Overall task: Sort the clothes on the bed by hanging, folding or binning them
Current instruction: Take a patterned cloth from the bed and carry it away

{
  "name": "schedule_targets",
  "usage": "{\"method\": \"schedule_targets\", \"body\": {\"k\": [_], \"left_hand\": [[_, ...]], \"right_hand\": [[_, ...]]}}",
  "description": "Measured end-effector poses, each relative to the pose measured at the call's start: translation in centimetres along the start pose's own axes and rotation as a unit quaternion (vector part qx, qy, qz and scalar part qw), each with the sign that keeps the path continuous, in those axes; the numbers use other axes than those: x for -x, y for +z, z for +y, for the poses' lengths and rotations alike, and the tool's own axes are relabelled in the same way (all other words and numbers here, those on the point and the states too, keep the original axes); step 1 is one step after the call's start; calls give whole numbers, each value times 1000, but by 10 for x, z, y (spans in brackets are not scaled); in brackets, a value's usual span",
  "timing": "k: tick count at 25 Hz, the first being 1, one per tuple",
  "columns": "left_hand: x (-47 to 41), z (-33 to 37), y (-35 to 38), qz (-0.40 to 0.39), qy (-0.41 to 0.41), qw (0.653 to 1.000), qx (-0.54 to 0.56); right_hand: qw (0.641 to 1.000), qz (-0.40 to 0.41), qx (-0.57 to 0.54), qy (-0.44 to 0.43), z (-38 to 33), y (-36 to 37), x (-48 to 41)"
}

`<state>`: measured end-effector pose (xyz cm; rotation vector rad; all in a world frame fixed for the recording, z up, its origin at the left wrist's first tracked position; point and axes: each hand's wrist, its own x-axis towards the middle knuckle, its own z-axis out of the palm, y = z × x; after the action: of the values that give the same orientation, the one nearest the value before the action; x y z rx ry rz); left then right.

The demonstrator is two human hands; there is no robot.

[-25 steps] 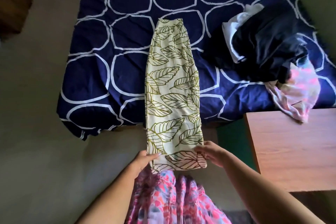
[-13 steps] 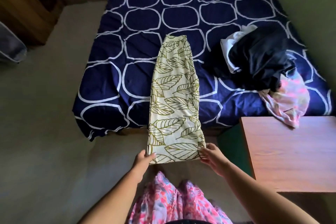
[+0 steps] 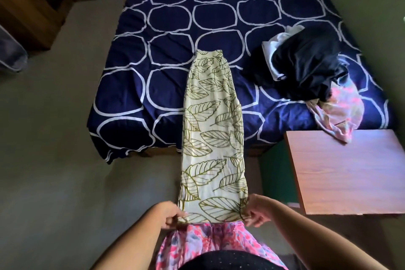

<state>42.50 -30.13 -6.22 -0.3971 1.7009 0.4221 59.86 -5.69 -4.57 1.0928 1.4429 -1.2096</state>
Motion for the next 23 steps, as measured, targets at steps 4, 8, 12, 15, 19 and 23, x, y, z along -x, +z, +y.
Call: {"method": "schedule_targets", "body": {"k": [4,8,12,15,19,23], "left_hand": [[8,-10,-8,-61,-44,997,-3],[25,11,-23,-94,-2,993,67],[50,52,-34,-59,133,972,187],[79,88,-41,-67,229,932,271],[110,140,-56,-85,310,879,352],[123,196,-69,-84,335,843,413]], "right_hand": [[994,-87,2,69,2,-6,13],[996,-70,-25,49,-18,-35,27],[994,9,-109,-23,-48,-65,53],[973,56,-193,-113,-72,-87,77],[933,90,-267,-224,-105,-124,97],[894,110,-314,-300,-142,-155,98]]}}
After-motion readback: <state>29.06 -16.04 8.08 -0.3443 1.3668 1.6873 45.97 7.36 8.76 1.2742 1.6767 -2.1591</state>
